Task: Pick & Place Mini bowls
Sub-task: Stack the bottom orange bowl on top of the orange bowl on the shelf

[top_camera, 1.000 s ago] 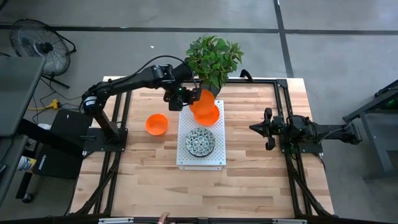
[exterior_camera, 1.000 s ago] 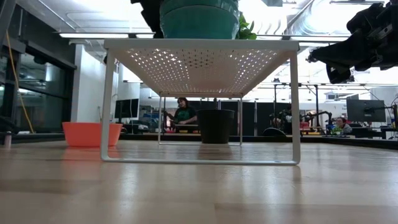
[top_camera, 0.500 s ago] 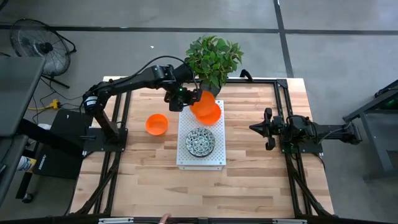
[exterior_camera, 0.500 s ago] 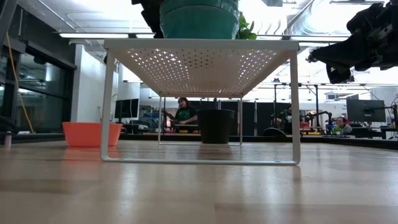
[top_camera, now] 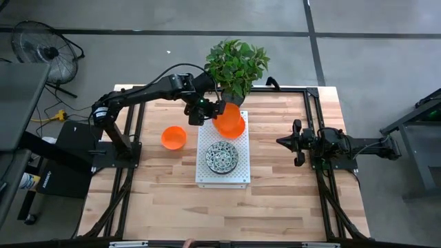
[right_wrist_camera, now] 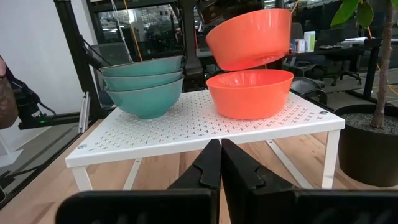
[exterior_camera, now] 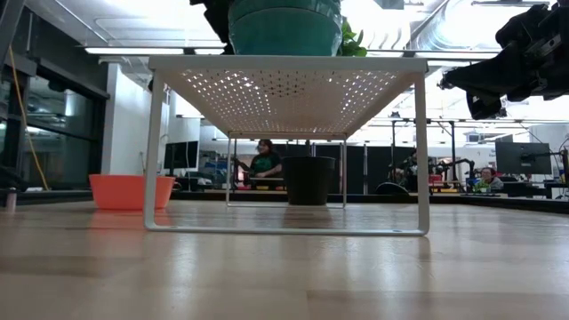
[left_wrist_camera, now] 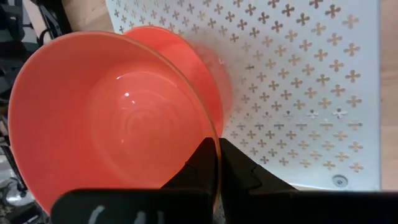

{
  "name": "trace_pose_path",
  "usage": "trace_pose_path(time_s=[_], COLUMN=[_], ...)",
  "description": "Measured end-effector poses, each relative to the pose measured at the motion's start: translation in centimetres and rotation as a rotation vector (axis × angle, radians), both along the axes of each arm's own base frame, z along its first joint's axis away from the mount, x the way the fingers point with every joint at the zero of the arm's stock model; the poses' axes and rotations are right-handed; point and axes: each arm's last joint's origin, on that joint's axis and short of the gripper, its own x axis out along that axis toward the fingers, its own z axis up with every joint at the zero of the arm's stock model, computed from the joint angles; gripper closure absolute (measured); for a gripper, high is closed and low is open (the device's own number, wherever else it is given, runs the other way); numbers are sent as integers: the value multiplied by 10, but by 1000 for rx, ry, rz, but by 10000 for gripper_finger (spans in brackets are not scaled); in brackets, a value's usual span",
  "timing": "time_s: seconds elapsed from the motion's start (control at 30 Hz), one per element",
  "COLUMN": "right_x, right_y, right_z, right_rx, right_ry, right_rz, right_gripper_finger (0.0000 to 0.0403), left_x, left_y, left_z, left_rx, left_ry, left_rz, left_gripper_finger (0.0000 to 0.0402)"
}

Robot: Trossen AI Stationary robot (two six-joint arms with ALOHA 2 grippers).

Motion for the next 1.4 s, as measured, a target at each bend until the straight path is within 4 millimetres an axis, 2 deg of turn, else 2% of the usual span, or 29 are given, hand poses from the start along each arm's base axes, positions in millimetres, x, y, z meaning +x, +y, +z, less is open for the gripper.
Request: trace_pose_path(time_s=[0.43,0.87,1.2,1.4], right_x=[0,0,0,0], right_y=[0,0,0,0], right_z=[0,0,0,0], right_rx=[0,0,0,0], right_ry=[0,0,0,0], right_rz=[0,0,0,0], right_gripper_finger=[402,402,402,402], left_x=[9,-4,-4,-1], left_y=[4,1,2,4], left_z=[-20,-23,-23,-23], left_rx=[-32,-45,-42,-45], left_ry=[85,231,232,206], left_rz=[20,76,105,204], left_gripper_finger=[401,401,401,401])
